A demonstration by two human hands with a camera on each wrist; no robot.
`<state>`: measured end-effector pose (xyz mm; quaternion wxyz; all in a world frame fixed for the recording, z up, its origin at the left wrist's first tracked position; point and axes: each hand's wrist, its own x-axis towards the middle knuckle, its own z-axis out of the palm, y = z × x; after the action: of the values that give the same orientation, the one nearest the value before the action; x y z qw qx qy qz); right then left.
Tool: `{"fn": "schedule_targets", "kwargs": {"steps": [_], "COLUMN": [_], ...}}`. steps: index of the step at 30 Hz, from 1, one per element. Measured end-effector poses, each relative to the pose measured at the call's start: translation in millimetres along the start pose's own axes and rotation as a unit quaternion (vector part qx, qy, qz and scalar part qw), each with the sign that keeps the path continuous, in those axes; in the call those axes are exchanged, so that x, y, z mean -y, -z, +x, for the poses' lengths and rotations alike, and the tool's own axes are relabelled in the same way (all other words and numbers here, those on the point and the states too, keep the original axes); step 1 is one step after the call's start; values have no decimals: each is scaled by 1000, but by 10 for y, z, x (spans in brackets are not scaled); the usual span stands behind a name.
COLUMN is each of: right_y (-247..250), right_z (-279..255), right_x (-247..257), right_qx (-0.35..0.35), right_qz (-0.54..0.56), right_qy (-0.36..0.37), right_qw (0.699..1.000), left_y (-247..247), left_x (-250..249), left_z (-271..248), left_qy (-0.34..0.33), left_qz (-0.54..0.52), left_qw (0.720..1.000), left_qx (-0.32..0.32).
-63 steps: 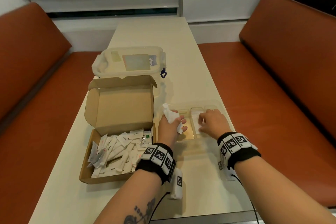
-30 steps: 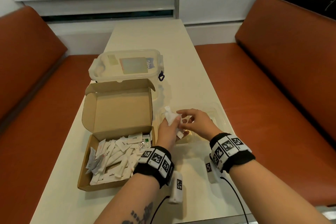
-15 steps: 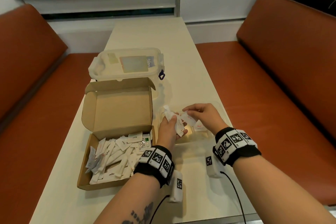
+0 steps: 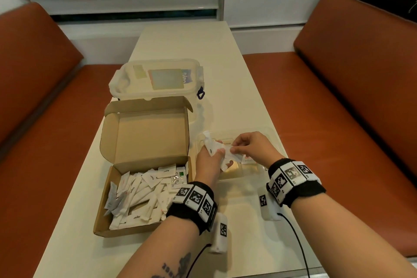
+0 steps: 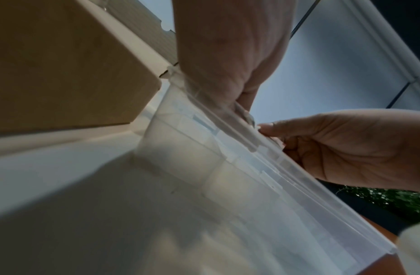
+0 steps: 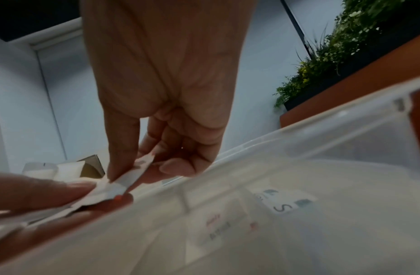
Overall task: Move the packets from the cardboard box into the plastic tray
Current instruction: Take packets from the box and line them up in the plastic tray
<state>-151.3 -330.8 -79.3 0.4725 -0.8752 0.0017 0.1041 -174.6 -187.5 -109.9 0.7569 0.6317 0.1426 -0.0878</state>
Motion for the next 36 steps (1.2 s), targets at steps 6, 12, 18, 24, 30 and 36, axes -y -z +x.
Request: {"fn": "schedule_targets", "kwargs": {"steps": [6,12,18,24,30,36], "right_y": [-5,-142,27,155,289,185], "right_z": [-7,-46,49,71,-59,-103], "right_x": [-1,-4,173,189,-72,-256], "right_qx": [-103,-118,-29,2,-78,-89], "right_qz": [144,199,-13,-41,-6,-217], "right_qy": [4,-16,43,11,-36,-45], "right_qw": [984,973,999,999,996,971], "left_y": [-1,0,-34,-5,-19,-28], "left_x": [-4,-12,-10,-32,-48,-55], "left_z": [-13,-32,-30,-24,-31,-28], "left_qy": [-6,-26,-13,3,10,17], "left_qz": [14,52,69,11,-86,-104], "left_qw": [1000,998,997,1000,996,994], "left_qx": [10,26,34,7,-11,-4]}}
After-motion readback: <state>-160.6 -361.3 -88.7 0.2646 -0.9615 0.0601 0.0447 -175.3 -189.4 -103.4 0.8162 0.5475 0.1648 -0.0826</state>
